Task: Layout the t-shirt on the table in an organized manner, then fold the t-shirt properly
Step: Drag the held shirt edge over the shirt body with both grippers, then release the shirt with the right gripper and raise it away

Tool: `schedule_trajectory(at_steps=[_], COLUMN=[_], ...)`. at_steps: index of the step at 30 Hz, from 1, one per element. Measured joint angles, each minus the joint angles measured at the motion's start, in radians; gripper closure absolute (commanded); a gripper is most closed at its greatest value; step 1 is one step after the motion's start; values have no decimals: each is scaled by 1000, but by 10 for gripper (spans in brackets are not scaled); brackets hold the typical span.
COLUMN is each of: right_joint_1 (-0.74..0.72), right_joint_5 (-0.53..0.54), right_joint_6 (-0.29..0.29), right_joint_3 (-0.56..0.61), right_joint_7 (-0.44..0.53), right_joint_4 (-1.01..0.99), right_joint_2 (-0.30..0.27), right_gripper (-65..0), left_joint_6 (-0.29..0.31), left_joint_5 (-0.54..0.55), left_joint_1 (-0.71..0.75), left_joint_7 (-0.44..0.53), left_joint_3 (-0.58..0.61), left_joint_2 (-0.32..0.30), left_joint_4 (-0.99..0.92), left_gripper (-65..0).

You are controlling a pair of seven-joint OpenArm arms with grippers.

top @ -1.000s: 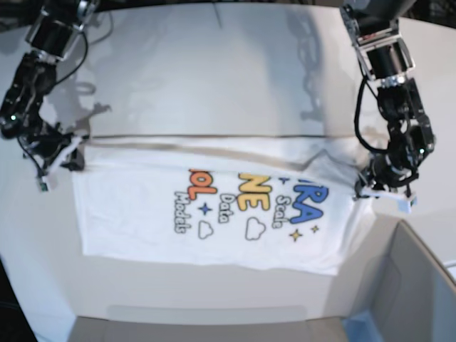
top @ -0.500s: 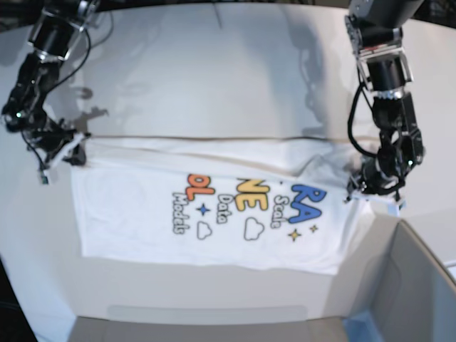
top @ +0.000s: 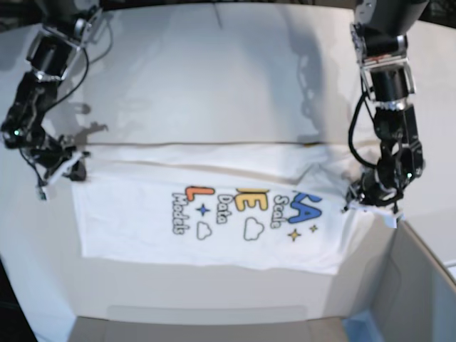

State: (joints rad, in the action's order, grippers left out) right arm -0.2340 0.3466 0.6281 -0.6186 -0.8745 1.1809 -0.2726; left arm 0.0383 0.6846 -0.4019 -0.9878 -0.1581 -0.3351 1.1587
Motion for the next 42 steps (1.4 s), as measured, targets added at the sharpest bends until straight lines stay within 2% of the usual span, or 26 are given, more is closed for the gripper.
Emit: schedule_trajectory(at_steps=[4, 6, 12, 15, 23, 27, 34, 38, 42], right_joint_1=[-4, -4, -43, -70, -110, -98, -98, -98, -95], right_joint_5=[0, -2, 6, 12, 15, 55, 50, 49, 48], right_joint_6=[0, 0, 0, 0, 0, -1, 0, 0, 0], right_joint_3=[48, 73, 81, 79, 79, 79, 79, 78, 51], right_joint_7=[1, 2, 3, 3, 4, 9, 4, 2, -3], right_joint_4=[-17, -16, -16, -16, 3, 72, 88, 88, 103], right_joint_2=[-24, -34, -44, -64, -59, -62, -63, -88, -87], right_gripper=[0, -44, -158, -185, -187, -187, -187, -187, -187], left_joint_6=[-1, -1, -1, -1, -1, -2, -9, -12, -8], left_joint_5=[-1, -3, 0, -2, 0, 4, 6, -1, 14], left_joint_1=[10, 14, 9, 14, 14, 19, 14, 14, 15], left_joint_7=[2, 2, 3, 2, 2, -2, 2, 2, -3], left_joint_3=[-1, -1, -1, -1, -5, -5, -5, -10, -171], left_joint_2=[0, 0, 0, 0, 0, 0, 0, -2, 12], left_joint_4=[-11, -12, -12, -12, -11, 62, 89, 89, 92], left_gripper=[0, 0, -156, -178, -177, -179, -179, -179, -177])
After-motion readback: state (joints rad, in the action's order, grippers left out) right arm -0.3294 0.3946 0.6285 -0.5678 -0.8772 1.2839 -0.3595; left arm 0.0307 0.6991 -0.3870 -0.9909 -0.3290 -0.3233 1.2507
